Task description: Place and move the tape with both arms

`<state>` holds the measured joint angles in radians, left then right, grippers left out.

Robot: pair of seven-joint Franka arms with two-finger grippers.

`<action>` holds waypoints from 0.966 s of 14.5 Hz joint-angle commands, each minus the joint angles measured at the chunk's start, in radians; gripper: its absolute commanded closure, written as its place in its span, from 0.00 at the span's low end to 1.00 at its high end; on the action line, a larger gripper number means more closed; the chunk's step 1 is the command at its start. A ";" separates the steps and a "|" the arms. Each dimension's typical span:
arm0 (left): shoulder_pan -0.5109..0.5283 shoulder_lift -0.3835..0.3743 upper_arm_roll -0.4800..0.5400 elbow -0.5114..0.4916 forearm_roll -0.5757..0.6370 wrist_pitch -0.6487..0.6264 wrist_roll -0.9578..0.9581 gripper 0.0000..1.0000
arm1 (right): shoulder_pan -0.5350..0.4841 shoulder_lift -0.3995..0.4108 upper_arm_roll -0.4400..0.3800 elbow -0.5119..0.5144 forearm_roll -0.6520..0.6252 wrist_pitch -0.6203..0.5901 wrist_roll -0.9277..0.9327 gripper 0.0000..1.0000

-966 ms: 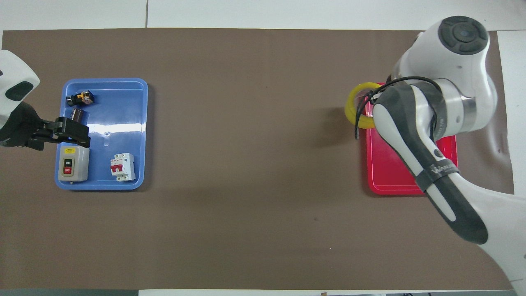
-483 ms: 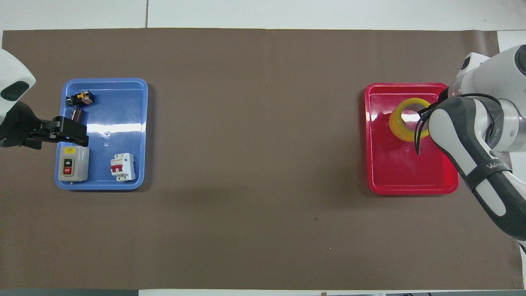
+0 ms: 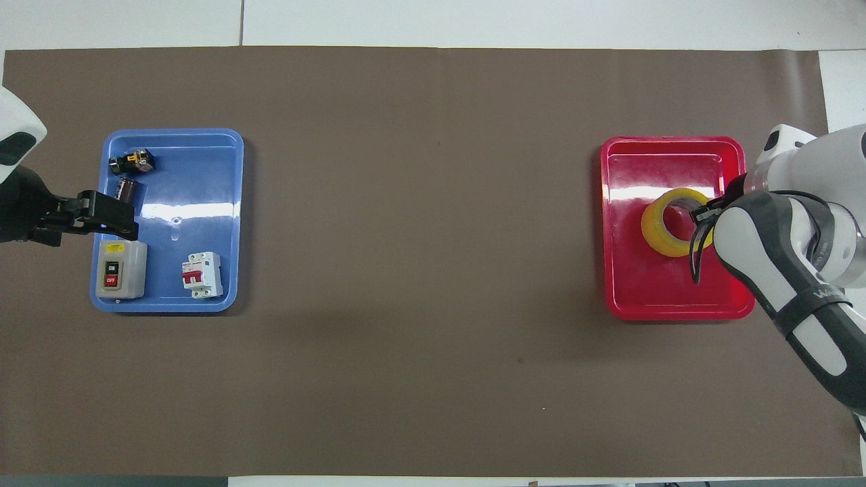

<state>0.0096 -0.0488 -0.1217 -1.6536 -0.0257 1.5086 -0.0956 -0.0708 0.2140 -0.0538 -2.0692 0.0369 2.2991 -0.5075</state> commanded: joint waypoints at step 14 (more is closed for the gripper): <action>0.010 -0.017 -0.001 -0.009 -0.016 0.007 0.013 0.00 | 0.009 -0.097 0.014 0.068 0.009 -0.128 0.341 0.00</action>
<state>0.0097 -0.0491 -0.1215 -1.6536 -0.0257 1.5086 -0.0956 -0.0671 0.1493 -0.0476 -2.0896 0.0412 2.3094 -0.3036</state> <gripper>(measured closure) 0.000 0.066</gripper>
